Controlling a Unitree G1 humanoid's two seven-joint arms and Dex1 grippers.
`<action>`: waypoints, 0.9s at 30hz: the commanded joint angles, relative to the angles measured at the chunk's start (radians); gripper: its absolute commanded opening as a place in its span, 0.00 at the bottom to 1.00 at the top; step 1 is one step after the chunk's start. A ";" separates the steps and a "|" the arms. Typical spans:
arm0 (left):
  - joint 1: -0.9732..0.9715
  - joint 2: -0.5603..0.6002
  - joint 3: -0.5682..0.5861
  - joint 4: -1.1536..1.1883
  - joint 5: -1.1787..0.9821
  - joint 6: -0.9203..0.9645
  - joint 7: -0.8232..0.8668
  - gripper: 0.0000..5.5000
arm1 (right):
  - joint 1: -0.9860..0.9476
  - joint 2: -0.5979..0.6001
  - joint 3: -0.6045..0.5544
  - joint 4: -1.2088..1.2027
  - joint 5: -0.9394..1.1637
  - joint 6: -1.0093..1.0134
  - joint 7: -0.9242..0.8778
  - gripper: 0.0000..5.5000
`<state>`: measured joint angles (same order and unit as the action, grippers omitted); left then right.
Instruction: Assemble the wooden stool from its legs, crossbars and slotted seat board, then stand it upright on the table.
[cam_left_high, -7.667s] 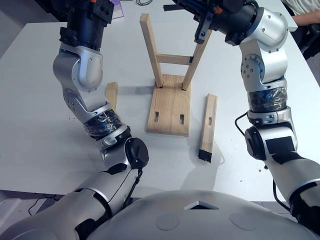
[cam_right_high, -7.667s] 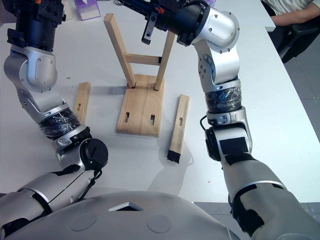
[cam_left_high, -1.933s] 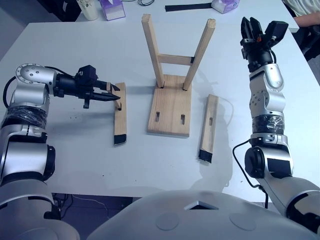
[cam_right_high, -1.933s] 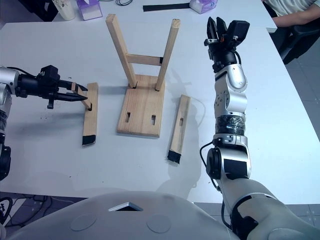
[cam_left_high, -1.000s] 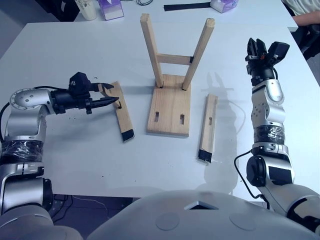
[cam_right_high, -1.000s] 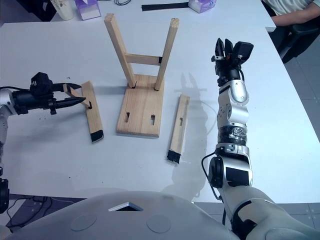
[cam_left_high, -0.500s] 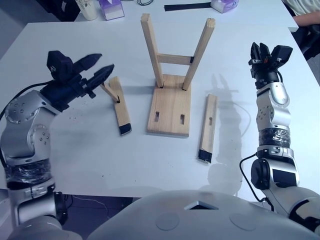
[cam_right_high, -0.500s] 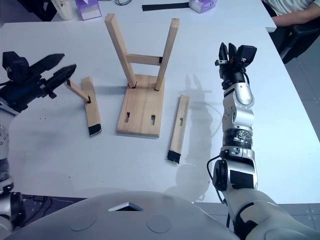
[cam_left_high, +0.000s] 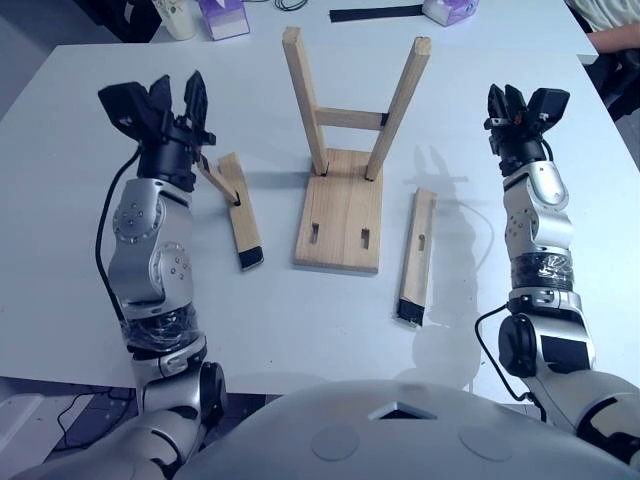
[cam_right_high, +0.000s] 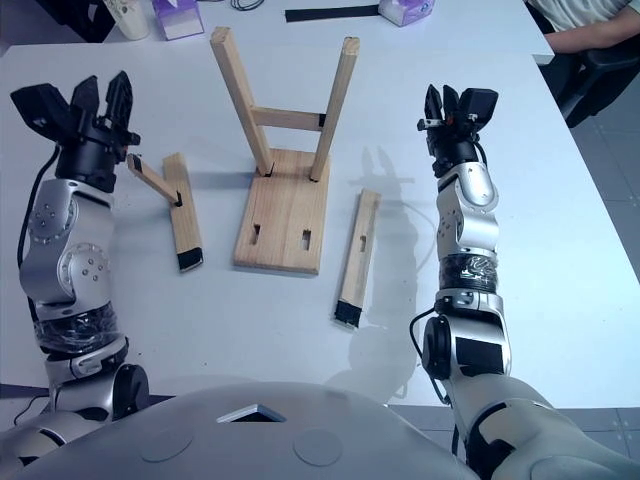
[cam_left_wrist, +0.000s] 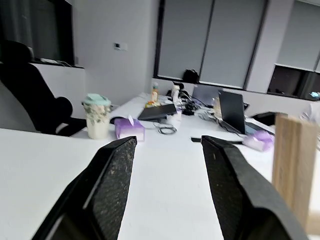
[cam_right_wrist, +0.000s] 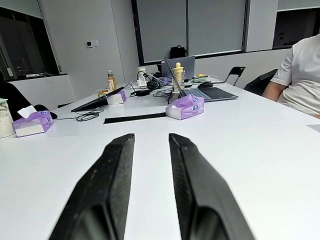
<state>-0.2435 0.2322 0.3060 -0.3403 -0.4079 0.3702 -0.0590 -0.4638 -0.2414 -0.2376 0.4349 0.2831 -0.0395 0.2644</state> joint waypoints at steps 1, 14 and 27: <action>-0.041 0.022 0.059 -0.025 -0.005 0.012 0.047 0.44 | -0.011 0.004 -0.004 -0.005 -0.002 0.003 -0.008 0.23; 0.076 -0.054 -0.093 0.181 0.104 0.094 0.066 0.44 | -0.046 0.015 0.001 0.016 -0.006 0.005 -0.018 0.23; -0.016 -0.016 0.133 -0.170 -0.100 0.094 0.161 0.44 | 0.050 0.030 -0.006 -0.101 0.006 0.024 -0.021 0.23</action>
<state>-0.2550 0.1578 0.3796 -0.4015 -0.4510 0.3398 0.0456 -0.4660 -0.2032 -0.2393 0.4076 0.2841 -0.0368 0.2437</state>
